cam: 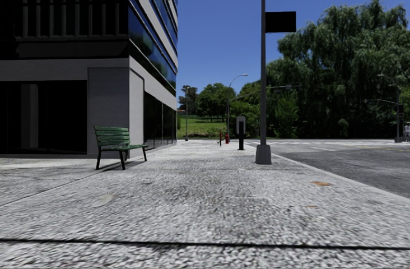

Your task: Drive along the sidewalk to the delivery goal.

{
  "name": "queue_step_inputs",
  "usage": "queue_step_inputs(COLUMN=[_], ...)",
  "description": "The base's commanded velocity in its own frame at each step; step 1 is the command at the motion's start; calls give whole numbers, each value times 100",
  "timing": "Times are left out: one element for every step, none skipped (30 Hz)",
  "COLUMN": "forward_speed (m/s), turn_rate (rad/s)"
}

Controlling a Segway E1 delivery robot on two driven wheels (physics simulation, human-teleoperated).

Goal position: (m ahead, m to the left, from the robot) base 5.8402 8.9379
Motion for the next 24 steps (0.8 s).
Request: queue_step_inputs(forward_speed=[192, 192, 192, 192, 192, 192, 192, 192, 192, 191, 191, 191, 191, 191, 191, 191, 191, 191, 191, 191, 191, 191, 190, 190], turn_rate=[55, 55, 55, 55, 55, 55, 55, 55, 55, 55, 55, 55, 55, 55, 55, 55, 55, 55, 55, 55, 55, 55, 55, 55])
